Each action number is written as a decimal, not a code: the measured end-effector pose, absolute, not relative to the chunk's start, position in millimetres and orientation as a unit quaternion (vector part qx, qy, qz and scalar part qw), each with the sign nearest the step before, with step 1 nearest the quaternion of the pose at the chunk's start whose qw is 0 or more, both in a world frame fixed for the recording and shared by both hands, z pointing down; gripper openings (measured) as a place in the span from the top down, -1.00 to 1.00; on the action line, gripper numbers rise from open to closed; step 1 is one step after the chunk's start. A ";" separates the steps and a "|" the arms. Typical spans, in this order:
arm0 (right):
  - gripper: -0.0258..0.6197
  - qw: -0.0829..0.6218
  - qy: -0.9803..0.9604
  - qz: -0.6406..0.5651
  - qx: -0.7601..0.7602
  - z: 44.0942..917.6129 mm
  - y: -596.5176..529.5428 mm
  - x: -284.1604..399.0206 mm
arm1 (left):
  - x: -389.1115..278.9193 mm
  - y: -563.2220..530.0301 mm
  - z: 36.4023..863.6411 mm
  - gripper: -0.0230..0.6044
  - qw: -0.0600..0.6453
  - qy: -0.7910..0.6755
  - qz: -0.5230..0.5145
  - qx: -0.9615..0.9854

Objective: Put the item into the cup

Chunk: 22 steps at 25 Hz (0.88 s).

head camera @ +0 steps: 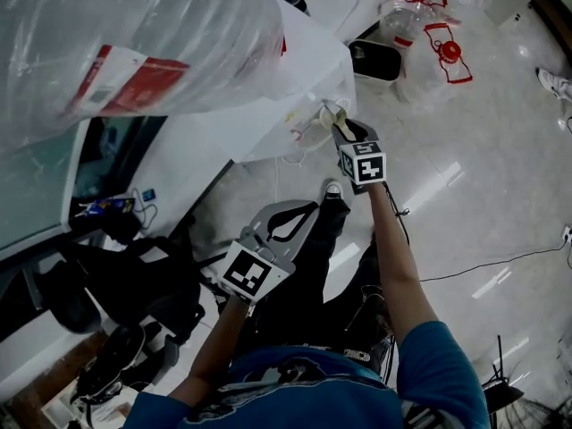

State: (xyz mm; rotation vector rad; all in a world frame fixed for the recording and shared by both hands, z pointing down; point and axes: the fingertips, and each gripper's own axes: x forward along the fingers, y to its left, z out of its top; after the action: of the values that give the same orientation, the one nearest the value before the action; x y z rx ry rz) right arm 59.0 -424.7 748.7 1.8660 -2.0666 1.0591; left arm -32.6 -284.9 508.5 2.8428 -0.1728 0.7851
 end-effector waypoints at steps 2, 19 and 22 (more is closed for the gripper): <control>0.49 0.084 -0.703 0.354 0.612 734.2 -406.7 54.3 | -28.1 -286.8 504.7 0.89 0.090 -0.062 0.257 0.960; 0.56 0.048 -0.769 0.295 0.565 541.5 -266.3 68.0 | -19.4 -248.6 462.9 0.89 0.084 -0.148 0.218 0.961; 0.57 0.035 -0.791 0.270 0.548 500.0 -241.3 69.2 | -19.2 -229.5 451.5 0.89 0.084 -0.171 0.208 0.959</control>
State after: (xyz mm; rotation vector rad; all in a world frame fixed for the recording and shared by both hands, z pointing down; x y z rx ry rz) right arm 69.2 -241.3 500.0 1.6839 -2.4310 0.8308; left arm -19.2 -229.5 451.5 2.8622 -0.5092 0.6200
